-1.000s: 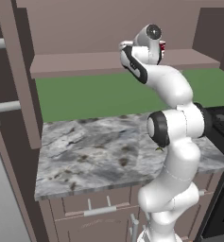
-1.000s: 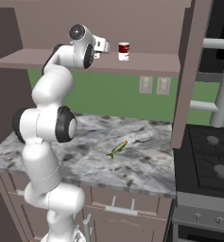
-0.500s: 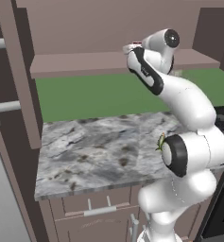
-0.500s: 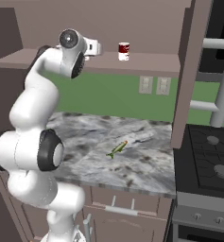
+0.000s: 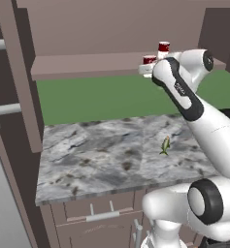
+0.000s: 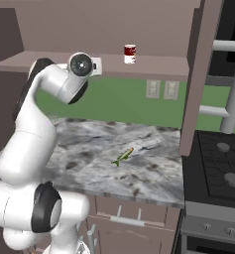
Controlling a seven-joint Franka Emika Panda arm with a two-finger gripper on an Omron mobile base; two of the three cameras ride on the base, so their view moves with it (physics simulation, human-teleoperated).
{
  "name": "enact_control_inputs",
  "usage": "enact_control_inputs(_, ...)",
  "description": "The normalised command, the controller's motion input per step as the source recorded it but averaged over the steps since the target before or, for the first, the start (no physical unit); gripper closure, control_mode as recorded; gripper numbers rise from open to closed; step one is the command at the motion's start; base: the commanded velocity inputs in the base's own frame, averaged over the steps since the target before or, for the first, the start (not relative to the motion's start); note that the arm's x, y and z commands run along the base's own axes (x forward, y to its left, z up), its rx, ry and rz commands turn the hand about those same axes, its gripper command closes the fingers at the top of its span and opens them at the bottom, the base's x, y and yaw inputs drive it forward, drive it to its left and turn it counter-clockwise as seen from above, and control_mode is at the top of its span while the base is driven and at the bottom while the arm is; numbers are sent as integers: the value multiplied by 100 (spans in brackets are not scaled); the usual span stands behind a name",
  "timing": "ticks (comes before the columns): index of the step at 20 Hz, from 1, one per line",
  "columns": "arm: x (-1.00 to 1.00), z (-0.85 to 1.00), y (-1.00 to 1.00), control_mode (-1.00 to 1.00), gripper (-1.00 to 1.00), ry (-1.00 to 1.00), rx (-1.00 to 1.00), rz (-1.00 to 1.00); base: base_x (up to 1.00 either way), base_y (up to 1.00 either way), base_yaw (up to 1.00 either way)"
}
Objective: Restock the canned food cabinet by taking the new fresh canned food from the counter and placing it in the cabinet. Then, take the old canned food from the cabinet and place it on the counter.
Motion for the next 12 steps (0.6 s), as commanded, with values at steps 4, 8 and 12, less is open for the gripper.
enact_control_inputs(4,-100,-89,-3,-100,100,39,-19,24,0,0,0)
enact_control_inputs(8,-49,-100,-45,-100,100,64,-17,21,0,0,0)
enact_control_inputs(12,19,-100,-55,-100,100,64,-2,29,0,0,0)
